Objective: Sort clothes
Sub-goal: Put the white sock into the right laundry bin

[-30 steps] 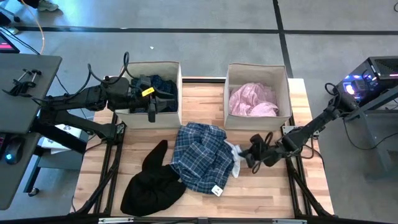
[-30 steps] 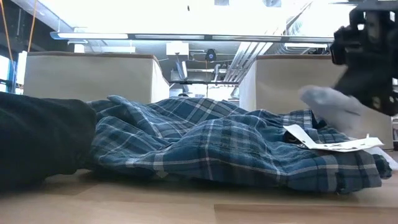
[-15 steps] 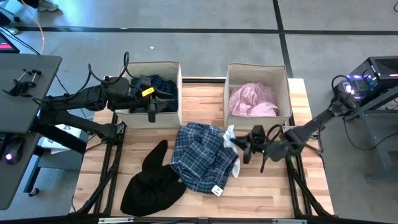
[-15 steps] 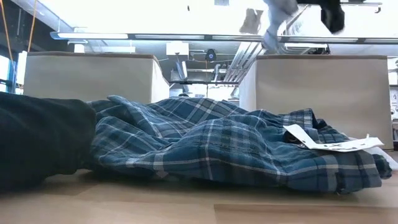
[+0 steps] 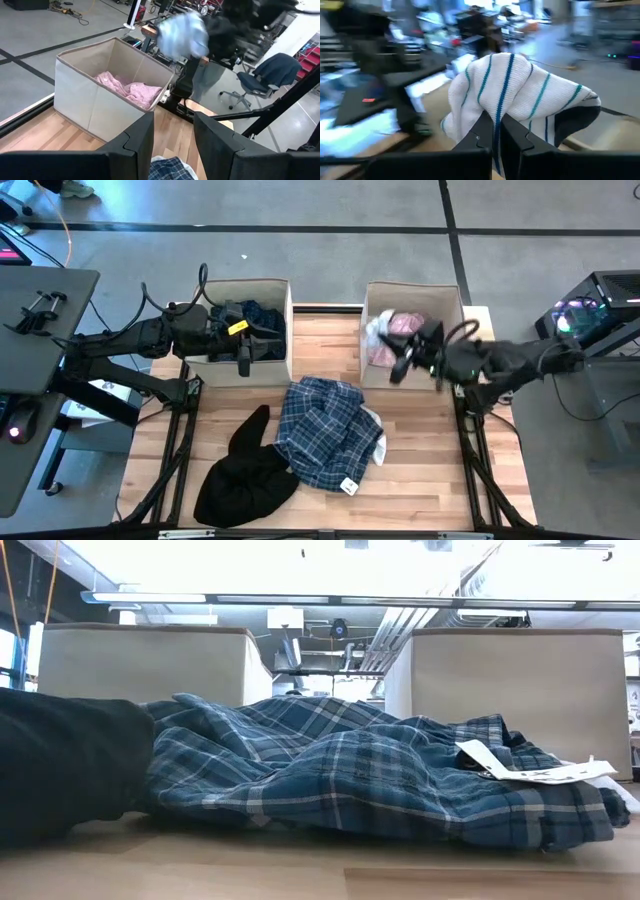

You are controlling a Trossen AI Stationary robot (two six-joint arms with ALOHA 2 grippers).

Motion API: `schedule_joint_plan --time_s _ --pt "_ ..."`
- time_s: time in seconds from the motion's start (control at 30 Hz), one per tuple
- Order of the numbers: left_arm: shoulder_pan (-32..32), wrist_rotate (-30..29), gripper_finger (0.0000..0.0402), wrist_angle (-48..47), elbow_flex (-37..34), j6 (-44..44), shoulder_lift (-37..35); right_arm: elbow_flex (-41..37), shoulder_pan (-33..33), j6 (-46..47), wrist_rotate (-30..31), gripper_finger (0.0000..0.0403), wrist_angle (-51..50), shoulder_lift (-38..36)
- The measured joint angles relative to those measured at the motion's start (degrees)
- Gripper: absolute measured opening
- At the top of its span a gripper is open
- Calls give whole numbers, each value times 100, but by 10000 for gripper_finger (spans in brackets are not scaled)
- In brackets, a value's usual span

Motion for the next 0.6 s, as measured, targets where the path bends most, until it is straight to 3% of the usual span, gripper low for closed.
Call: schedule_joint_plan --time_s 0.13,0.3,0.4,0.6 --pt "0 0 126 4 0 -3 0 604 -851 427 -64 1 -1652 0" --pt "0 0 126 4 0 -11 0 823 -2130 1058 -909 1 -3233 -4" --pt "-1 0 126 4 0 -11 0 594 -2845 1177 -1736 0 -3712 12" --pt "-2 0 126 4 0 -9 0 -410 -3881 1166 -3194 0 -3672 35"
